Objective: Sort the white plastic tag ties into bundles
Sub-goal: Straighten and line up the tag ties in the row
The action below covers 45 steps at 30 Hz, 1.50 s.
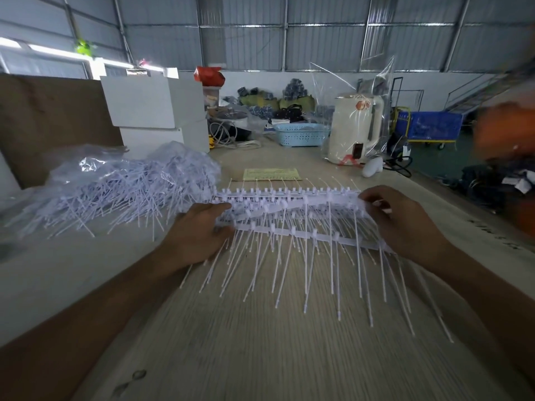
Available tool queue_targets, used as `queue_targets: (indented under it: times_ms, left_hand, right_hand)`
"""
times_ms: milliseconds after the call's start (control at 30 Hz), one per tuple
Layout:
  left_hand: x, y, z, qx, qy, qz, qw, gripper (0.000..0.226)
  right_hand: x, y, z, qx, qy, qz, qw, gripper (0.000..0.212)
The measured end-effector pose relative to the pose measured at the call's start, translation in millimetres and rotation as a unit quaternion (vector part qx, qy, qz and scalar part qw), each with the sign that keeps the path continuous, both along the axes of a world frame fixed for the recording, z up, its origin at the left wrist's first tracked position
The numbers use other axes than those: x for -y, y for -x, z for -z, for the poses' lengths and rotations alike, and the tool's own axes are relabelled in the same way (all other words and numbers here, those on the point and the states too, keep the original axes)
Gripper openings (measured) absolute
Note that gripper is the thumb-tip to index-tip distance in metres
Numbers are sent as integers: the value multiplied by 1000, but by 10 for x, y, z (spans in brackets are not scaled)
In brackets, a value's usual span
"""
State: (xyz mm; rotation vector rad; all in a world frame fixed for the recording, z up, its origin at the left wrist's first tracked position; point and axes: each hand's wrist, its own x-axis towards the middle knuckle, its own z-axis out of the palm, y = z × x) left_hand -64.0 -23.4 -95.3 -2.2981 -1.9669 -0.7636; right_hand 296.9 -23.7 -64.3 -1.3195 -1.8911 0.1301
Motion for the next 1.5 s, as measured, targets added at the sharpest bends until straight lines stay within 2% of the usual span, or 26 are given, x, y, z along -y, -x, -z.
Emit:
queue_targets:
  times_ms: [67,200,300,400,500,600,667,767,900,967,1100,1167,1267,1333,1500]
  left_hand:
    - [-2,-13,-18,43,1,5,999,56]
    - [-9,-74,-49,80,-32,38,996,49]
    - [-39,-114,-85,88,-95,55,990,33]
    - [-82,-136,-112,57,-160,56,984,15]
    - [-100,-111,-189,90,-221,48,970,13]
    - [-104,-47,-267,137,-234,28,962,19]
    - [-92,-27,-250,147,-171,7,974,22]
    - [-65,-42,-150,159,-99,36,982,24]
    - [-47,-70,-217,179,-176,29,968,23]
    - [-22,-94,-275,190,-216,32,957,20]
    - [40,-119,-374,210,-261,64,940,21]
    - [69,-107,-425,249,-252,78,932,20]
    - [106,-43,-436,308,-205,85,925,21]
    - [125,-10,-421,344,-173,76,920,26]
    - [193,-17,-419,392,-129,88,907,35]
  right_hand:
    - [43,45,-30,-33,-52,-23,998,17]
    - [129,109,-106,-32,-138,-52,989,21]
    - [165,157,-132,-58,-159,-52,984,22]
    - [196,207,-128,-86,-168,-48,981,23]
    - [213,240,-108,-76,-168,-57,981,22]
    - [185,195,-114,-31,-131,-44,990,23]
    - [169,145,-111,16,-121,-35,992,22]
    - [150,75,-108,38,-94,-39,994,21]
    - [109,34,-57,132,-28,-44,990,16]
    - [111,27,-39,143,-16,-52,988,14]
    - [105,-11,-58,112,12,-59,992,17]
    - [119,-27,-55,75,58,-89,992,21]
    - [233,-12,-68,-19,185,-210,960,24]
    - [308,10,-90,-48,223,-263,937,24]
    - [428,186,-128,-78,294,-294,906,30]
